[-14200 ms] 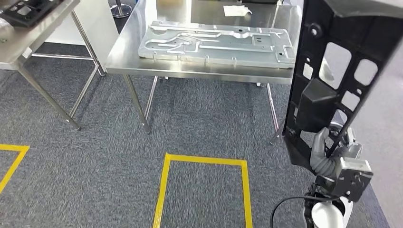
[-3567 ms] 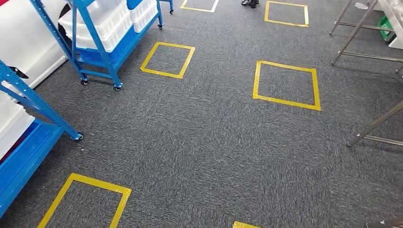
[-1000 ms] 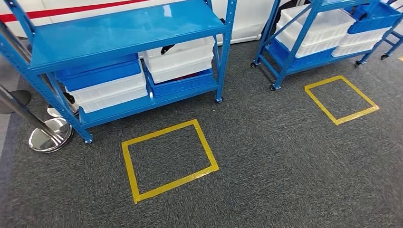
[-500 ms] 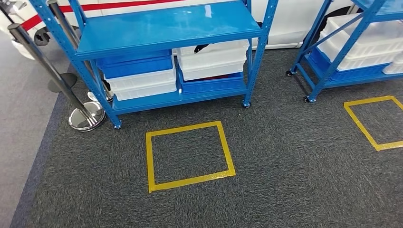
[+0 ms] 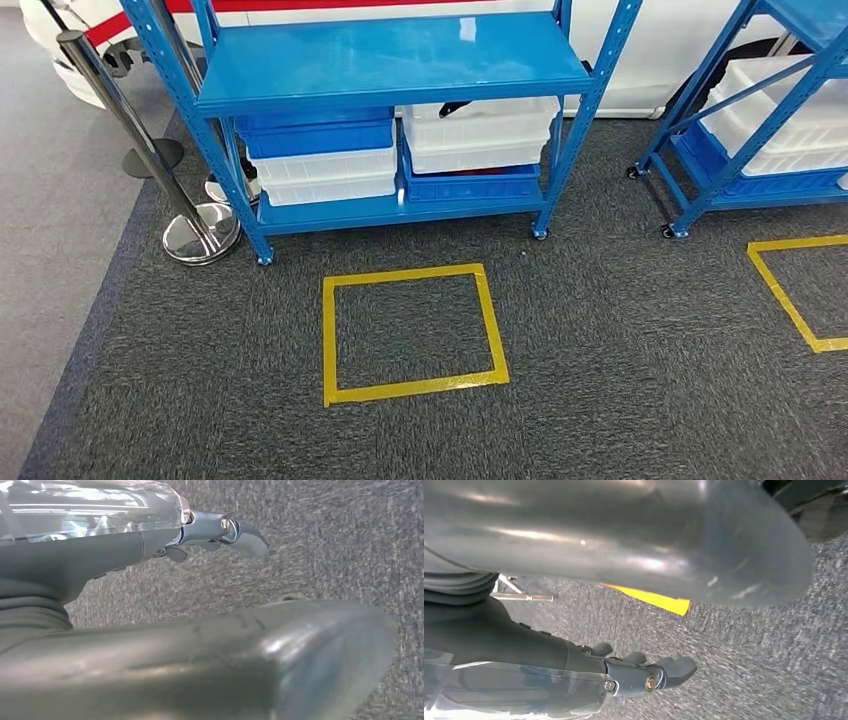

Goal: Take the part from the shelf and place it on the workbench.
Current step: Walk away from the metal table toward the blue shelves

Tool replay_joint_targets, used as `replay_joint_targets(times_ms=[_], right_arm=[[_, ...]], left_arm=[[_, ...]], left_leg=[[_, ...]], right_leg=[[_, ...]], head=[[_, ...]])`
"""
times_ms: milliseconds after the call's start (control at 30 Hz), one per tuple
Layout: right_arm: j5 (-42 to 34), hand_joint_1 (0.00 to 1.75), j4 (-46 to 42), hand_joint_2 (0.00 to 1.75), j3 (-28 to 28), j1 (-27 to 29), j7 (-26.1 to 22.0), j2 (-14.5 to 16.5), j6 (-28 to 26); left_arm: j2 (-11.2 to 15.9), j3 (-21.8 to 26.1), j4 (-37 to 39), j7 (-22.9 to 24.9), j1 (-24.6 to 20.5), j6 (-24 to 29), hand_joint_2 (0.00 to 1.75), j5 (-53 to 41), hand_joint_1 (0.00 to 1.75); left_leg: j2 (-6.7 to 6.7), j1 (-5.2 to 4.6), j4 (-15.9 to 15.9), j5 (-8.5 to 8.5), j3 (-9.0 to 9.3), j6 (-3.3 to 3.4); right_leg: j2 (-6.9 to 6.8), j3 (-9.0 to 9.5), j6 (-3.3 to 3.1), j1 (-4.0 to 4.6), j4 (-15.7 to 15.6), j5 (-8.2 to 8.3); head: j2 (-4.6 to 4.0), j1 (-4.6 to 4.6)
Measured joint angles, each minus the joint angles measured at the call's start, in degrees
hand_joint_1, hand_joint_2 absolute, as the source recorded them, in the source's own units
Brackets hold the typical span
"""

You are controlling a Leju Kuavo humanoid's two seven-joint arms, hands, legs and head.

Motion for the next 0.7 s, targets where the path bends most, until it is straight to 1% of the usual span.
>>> replay_joint_targets(times_ms=[33, 67, 100, 133, 167, 200, 233, 267, 300, 333, 367, 400, 433, 467, 500, 533, 567, 600, 633, 667, 700], right_arm=[[0.0, 0.00, 0.0, 0.00, 0.0, 0.1, 0.0, 0.0, 0.0], [-0.1, 0.00, 0.0, 0.00, 0.0, 0.2, 0.1, 0.0, 0.0], [-0.1, 0.00, 0.0, 0.00, -0.1, 0.4, 0.2, 0.0, 0.0], [-0.2, 0.00, 0.0, 0.00, -0.1, 0.5, 0.2, 0.0, 0.0], [-0.4, 0.00, 0.0, 0.00, -0.1, 0.7, 0.2, 0.0, 0.0], [-0.5, 0.00, 0.1, 0.00, -0.2, 0.8, 0.2, 0.0, 0.0], [-0.6, 0.00, 0.1, 0.00, -0.2, 0.8, 0.2, 0.0, 0.0], [-0.7, 0.00, 0.1, 0.00, -0.2, 0.8, 0.2, 0.0, 0.0], [-0.7, 0.00, 0.2, 0.00, -0.2, 0.7, 0.2, 0.0, 0.0], [-0.8, 0.00, 0.2, 0.00, -0.3, 0.7, 0.2, 0.0, 0.0], [-0.8, 0.00, 0.2, 0.00, -0.3, 0.7, 0.2, 0.1, 0.0], [-0.8, 0.00, 0.2, 0.00, -0.3, 0.7, 0.2, 0.1, 0.0], [-0.8, 0.00, 0.2, 0.00, -0.4, 0.7, 0.2, 0.2, 0.0], [-0.8, 0.00, 0.2, 0.00, -0.5, 0.7, 0.2, 0.2, 0.0], [-0.8, 0.00, 0.2, 0.00, -0.5, 0.7, 0.1, 0.2, 0.0], [-0.8, 0.00, 0.2, 0.00, -0.5, 0.7, 0.1, 0.2, 0.0], [-0.8, 0.00, 0.2, 0.00, -0.5, 0.7, 0.1, 0.2, 0.0], [-0.8, 0.00, 0.2, 0.00, -0.6, 0.8, 0.1, 0.2, 0.0], [-0.8, 0.00, 0.2, 0.00, -0.6, 0.8, 0.1, 0.2, 0.0], [-0.8, 0.00, 0.2, 0.00, -0.6, 1.0, 0.1, 0.3, 0.0], [-0.9, 0.00, 0.3, 0.00, -0.6, 1.1, 0.1, 0.4, 0.0]], left_arm=[[0.0, 0.0, 0.0, 0.0, 0.0, 0.0, 0.00, 0.0, 0.00], [0.0, 0.0, 0.0, 0.0, 0.1, 0.0, 0.00, 0.0, 0.00], [0.0, 0.0, 0.0, 0.0, 0.2, 0.0, 0.00, -0.1, 0.00], [0.0, 0.0, 0.0, 0.0, 0.2, -0.1, 0.00, -0.2, 0.00], [-0.1, 0.0, 0.0, 0.1, 0.2, -0.1, 0.00, -0.2, 0.00], [-0.1, 0.0, 0.0, 0.1, 0.2, -0.2, 0.00, -0.3, 0.00], [-0.1, 0.0, 0.0, 0.2, 0.1, -0.3, 0.00, -0.4, 0.00], [-0.1, 0.0, 0.0, 0.3, 0.0, -0.4, 0.00, -0.4, 0.00], [-0.1, 0.0, 0.0, 0.4, -0.1, -0.4, 0.00, -0.4, 0.00], [-0.1, -0.1, 0.0, 0.4, -0.2, -0.5, 0.00, -0.4, 0.00], [-0.1, -0.1, 0.0, 0.5, -0.3, -0.6, 0.00, -0.4, 0.00], [-0.1, -0.1, 0.0, 0.5, -0.4, -0.6, 0.00, -0.5, 0.00], [-0.1, -0.1, 0.0, 0.5, -0.5, -0.6, 0.00, -0.5, 0.00], [-0.1, -0.1, 0.0, 0.5, -0.5, -0.7, 0.00, -0.5, 0.00], [-0.1, -0.1, 0.0, 0.6, -0.5, -0.7, 0.00, -0.5, 0.00], [-0.1, -0.1, 0.0, 0.7, -0.4, -0.7, 0.00, -0.5, 0.00], [-0.1, -0.1, 0.0, 0.8, -0.2, -0.6, 0.00, -0.5, 0.00], [-0.1, -0.1, 0.0, 0.8, -0.1, -0.6, 0.00, -0.5, 0.00], [-0.1, -0.1, 0.0, 0.9, 0.0, -0.7, 0.00, -0.5, 0.00], [-0.1, -0.1, 0.0, 1.0, 0.2, -0.7, 0.00, -0.5, 0.00], [0.0, -0.1, 0.0, 1.1, 0.5, -0.7, 0.00, -0.4, 0.00]], left_leg=[[-0.19, 0.01, 0.0, -0.46, 0.50, -0.06], [-0.42, 0.04, 0.0, -1.00, 1.15, -0.15], [-0.65, 0.10, 0.0, -1.62, 1.98, -0.28], [-0.82, 0.15, 0.0, -2.32, 2.84, -0.45], [-0.95, 0.14, 0.0, -3.08, 3.69, -0.68], [-1.05, 0.08, 0.0, -3.86, 4.39, -0.99], [-1.10, 0.00, -0.1, -4.65, 4.98, -1.35], [-1.13, -0.10, -0.1, -5.05, 5.65, -1.74], [-1.17, -0.14, 0.0, -5.05, 6.09, -2.12], [-1.10, -0.09, 0.8, -4.75, 6.21, -2.43], [-0.95, -0.03, 2.7, -3.99, 5.73, -2.73], [-0.75, 0.05, 5.4, -3.45, 4.30, -2.98], [-0.53, 0.12, 8.9, -3.56, 2.13, -3.20], [-0.36, 0.12, 12.5, -4.49, -0.44, -3.39], [-0.29, 0.12, 15.3, -6.46, -3.09, -3.49], [-0.27, 0.12, 17.0, -8.85, -5.44, -3.50], [-0.27, 0.10, 17.3, -10.77, -7.20, -3.39], [-0.27, 0.05, 16.2, -11.44, -8.42, -3.14], [-0.25, -0.08, 14.1, -10.14, -9.13, -2.73], [-0.10, -0.31, 11.1, -6.35, -9.59, -2.09], [-0.03, -0.69, 8.3, -2.06, -9.99, -1.52]], right_leg=[[0.06, -2.13, 0.12, -0.03, 2.2, -0.52], [0.07, -3.39, 0.18, -0.05, 2.5, -0.28], [0.07, -3.70, 0.15, -0.08, 1.0, 0.92], [0.07, -3.24, 0.06, -0.10, -2.1, 3.25], [0.07, -2.67, -0.03, -0.09, -5.8, 6.47], [0.07, -2.10, -0.30, 0.01, -8.7, 8.71], [0.07, -1.71, -0.64, 0.17, -10.5, 10.33], [0.10, -1.45, -1.06, 0.28, -11.2, 10.78], [0.12, -1.00, -1.57, 0.39, -11.2, 10.01], [0.13, -0.30, -2.03, 0.33, -11.4, 9.78], [0.13, 0.59, -2.48, 0.24, -11.8, 9.29], [0.07, 1.54, -2.90, 0.21, -12.1, 8.78], [0.05, 2.51, -3.21, 0.20, -12.4, 8.25], [0.05, 3.34, -3.43, 0.29, -12.5, 7.58], [0.10, 4.14, -3.56, 0.37, -12.6, 6.89], [0.20, 5.06, -3.60, 0.44, -12.6, 6.09], [0.29, 6.11, -3.62, 0.50, -12.6, 5.24], [0.35, 7.28, -3.60, 0.59, -12.6, 4.35], [0.34, 8.46, -3.57, 0.70, -12.6, 3.44], [0.29, 9.41, -3.55, 0.74, -12.7, 2.55], [0.40, 10.27, -3.41, 0.85, -12.6, 1.67]], head=[[0.00, 0.00], [0.00, 0.00], [0.00, 0.00], [0.00, 0.00], [0.00, 0.01], [0.00, 0.01], [0.00, 0.00], [0.00, 0.00], [0.00, -0.01], [0.00, -0.02], [0.00, 0.00], [0.00, -0.01], [0.00, -0.02], [0.00, -0.02], [0.00, -0.04], [0.00, -0.04], [0.00, -0.04], [0.00, -0.04], [0.00, -0.04], [0.00, -0.03], [0.00, -0.05]])
